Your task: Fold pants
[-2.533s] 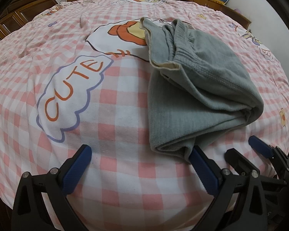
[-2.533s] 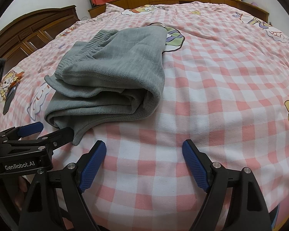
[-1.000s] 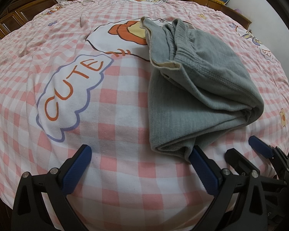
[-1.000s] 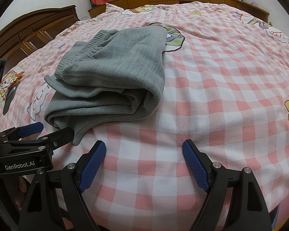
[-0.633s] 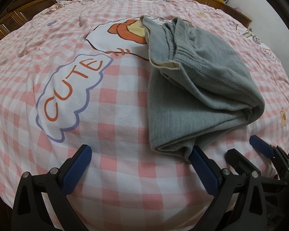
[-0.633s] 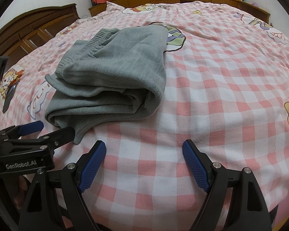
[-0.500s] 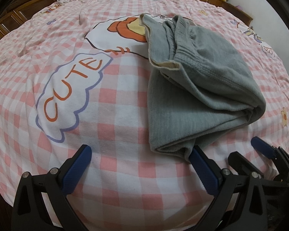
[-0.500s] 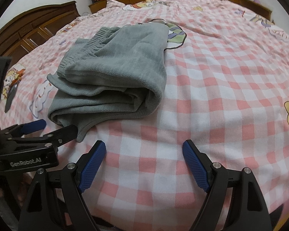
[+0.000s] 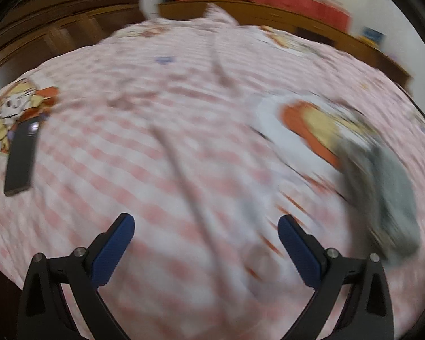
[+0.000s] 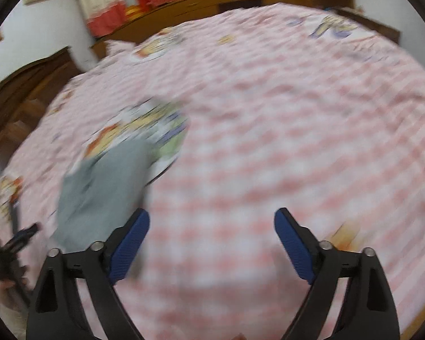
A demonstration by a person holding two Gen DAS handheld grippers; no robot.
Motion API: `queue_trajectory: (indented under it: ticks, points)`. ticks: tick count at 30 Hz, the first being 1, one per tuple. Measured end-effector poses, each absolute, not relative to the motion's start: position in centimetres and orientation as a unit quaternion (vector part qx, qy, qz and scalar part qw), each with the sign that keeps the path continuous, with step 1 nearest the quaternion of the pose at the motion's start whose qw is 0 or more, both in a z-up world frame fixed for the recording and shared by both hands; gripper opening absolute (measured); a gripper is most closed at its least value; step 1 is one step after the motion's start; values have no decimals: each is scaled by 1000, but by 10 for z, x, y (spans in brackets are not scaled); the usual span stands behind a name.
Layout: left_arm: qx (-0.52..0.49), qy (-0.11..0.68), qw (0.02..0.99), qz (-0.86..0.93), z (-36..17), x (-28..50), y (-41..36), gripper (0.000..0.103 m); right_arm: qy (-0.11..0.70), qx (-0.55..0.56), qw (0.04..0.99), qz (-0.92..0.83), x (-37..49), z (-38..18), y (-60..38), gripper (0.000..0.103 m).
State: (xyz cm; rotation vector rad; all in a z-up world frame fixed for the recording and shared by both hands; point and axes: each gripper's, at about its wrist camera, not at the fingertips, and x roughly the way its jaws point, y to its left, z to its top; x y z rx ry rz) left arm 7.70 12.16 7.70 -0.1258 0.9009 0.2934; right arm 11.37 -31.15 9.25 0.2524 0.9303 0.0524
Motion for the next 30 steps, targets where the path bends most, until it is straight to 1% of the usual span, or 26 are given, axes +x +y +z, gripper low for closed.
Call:
queue_trajectory:
  ticks: [1,6,9,13,14,16,18,19,24,30]
  points:
    - [-62,434,886,153,75,86,134,103,451,115,885,3,127,92,-323,99]
    - [-57,439,873,207,60,142,194,103,451,81,882,-112,191,78,-381,99]
    - [-73,447,868,205,49,172,221,103,444,71,877,-171,217,65,-417,99]
    - [-83,467,857,200,25,202,247,103,437,18,866,-243,245,47,-451,99]
    - [-89,472,856,190,17,207,253,103,441,14,860,-256,250,39,-461,101]
    - [-96,471,856,188,13,209,256,103,461,43,850,-251,255,14,-482,103]
    - [-83,466,859,193,13,207,251,103,432,94,866,-232,247,11,-497,103]
    - [-76,463,861,195,13,205,249,103,431,100,867,-231,246,11,-500,103]
    - [-70,454,866,197,13,201,246,103,431,63,867,-242,245,17,-491,103]
    - [-70,454,866,197,13,200,245,103,433,72,867,-237,246,17,-492,103]
